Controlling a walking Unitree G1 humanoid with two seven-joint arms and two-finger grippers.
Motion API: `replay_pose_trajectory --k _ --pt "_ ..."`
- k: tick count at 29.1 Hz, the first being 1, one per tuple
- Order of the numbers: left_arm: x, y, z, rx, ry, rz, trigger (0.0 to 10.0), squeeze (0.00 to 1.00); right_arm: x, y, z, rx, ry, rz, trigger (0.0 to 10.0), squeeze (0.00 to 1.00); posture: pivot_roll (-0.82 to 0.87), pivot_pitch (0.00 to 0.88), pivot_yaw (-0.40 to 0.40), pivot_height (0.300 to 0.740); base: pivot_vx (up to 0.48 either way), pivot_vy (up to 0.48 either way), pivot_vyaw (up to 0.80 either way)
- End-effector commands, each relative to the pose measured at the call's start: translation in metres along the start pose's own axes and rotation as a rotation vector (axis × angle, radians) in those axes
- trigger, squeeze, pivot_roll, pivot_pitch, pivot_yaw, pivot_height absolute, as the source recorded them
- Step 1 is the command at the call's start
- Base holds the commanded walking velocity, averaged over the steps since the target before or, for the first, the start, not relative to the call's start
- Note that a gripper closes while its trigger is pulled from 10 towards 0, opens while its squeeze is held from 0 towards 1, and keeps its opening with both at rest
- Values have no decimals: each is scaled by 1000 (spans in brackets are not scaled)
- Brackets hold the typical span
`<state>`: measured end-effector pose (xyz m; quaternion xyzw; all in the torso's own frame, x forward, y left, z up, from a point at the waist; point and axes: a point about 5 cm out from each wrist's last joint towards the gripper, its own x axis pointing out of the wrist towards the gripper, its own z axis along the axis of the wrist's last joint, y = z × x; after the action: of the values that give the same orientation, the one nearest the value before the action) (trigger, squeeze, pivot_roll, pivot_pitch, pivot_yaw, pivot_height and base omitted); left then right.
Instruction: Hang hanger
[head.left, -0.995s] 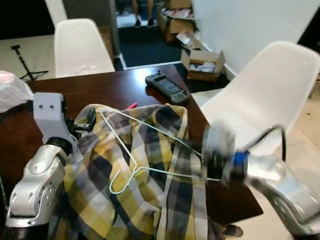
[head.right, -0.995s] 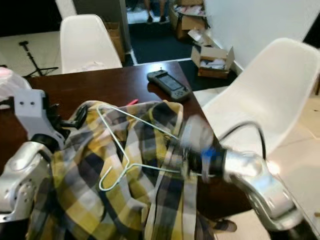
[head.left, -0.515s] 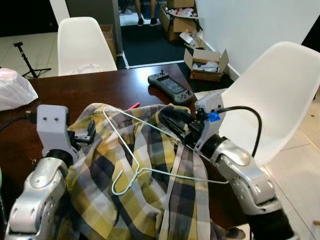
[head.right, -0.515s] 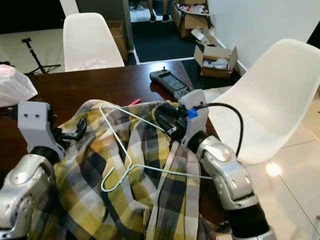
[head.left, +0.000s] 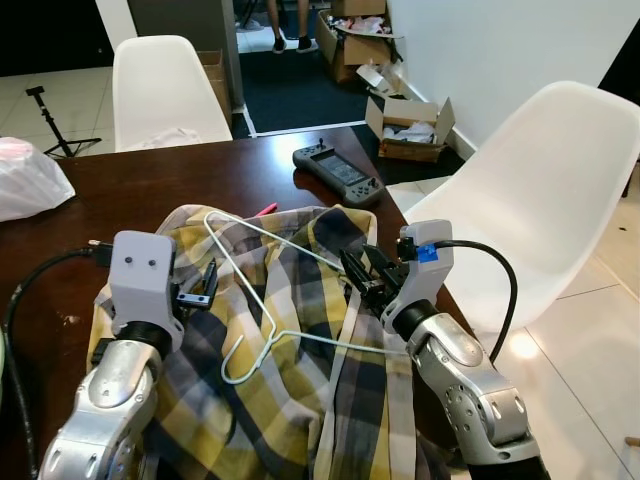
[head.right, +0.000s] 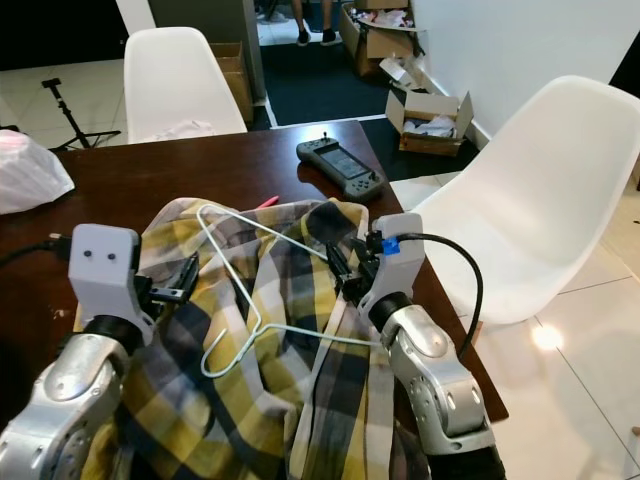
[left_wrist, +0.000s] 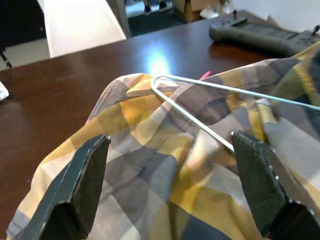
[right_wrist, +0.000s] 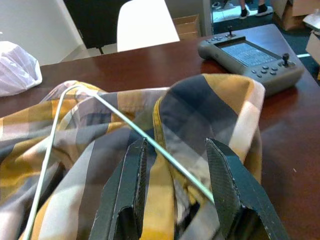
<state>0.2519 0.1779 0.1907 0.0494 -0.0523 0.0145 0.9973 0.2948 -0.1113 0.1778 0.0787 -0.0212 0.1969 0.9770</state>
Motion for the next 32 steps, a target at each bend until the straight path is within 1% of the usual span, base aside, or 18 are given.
replay_pose_trajectory --k 1,4,8,23,32 --pt "-1 -2 1 12 4 8 10000 0 -2 -4 1 -10 -12 -24 10000 0 76 142 -4 740 -266 0 0" --pt "-1 -2 1 13 5 9 10000 0 -2 -5 1 -13 -13 -32 10000 0 76 142 -4 740 -270 0 0" --pt "0 0 1 17 4 12 10000 0 -3 -5 2 -8 -20 -34 10000 0 76 142 -4 740 -277 0 444" --pt "5 3 5 29 -16 16 10000 0 -2 -1 7 -29 -49 -10 10000 0 75 147 4 740 -279 0 800" --pt "10 13 11 6 -53 42 10000 0 -1 2 8 -32 -62 14 10000 0 76 148 7 740 0 0 49"
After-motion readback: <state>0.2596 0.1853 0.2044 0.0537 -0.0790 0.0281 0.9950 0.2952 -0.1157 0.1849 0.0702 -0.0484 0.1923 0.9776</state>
